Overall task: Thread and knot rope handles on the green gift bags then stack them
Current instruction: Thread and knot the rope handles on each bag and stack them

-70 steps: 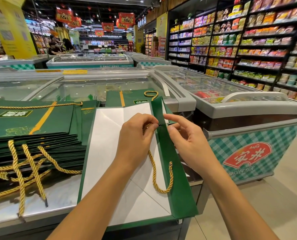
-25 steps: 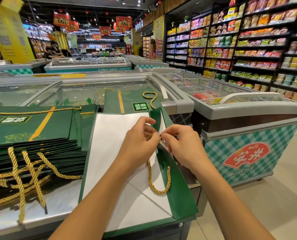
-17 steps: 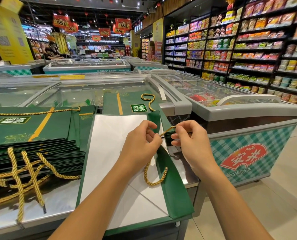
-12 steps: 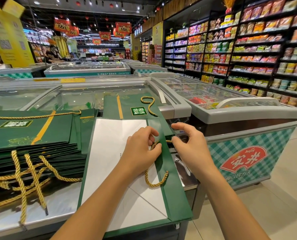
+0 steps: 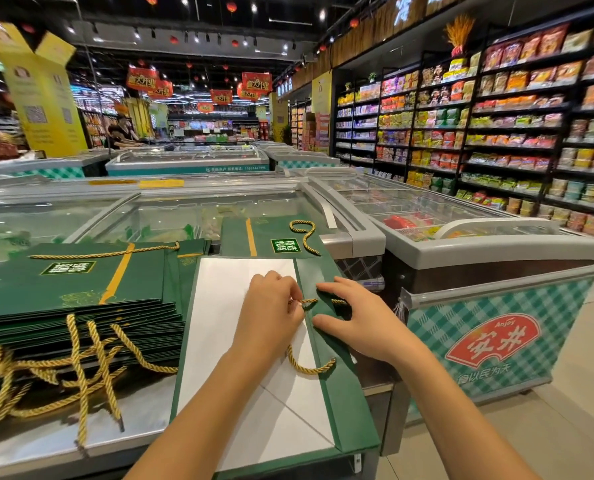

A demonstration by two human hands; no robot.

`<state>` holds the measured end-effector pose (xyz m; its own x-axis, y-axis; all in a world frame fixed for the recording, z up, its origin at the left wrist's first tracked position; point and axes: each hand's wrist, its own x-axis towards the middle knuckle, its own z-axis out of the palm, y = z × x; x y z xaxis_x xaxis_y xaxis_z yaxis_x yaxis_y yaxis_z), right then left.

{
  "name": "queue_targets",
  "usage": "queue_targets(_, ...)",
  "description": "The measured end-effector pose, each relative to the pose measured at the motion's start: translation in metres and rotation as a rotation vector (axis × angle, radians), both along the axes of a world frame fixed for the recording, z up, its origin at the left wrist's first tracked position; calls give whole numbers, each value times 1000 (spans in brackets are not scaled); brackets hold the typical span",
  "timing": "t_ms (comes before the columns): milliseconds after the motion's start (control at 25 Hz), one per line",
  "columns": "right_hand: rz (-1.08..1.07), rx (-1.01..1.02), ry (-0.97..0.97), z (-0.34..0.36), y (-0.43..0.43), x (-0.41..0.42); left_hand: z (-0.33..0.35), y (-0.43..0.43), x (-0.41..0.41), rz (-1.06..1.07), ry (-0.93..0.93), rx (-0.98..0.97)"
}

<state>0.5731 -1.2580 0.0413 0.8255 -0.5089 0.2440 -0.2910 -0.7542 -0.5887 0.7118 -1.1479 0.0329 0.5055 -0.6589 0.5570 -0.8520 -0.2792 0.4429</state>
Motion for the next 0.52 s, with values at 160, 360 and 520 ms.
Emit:
queue_targets(160, -5, 16, 19, -1, 2, 2, 7, 14, 4, -4, 199, -72)
queue_targets(360, -7, 31, 17, -2, 2, 1, 20, 37, 20, -113, 617, -310)
queue_targets(520, -7, 24, 10, -4, 3, 3, 12, 59, 21, -31, 117, -25)
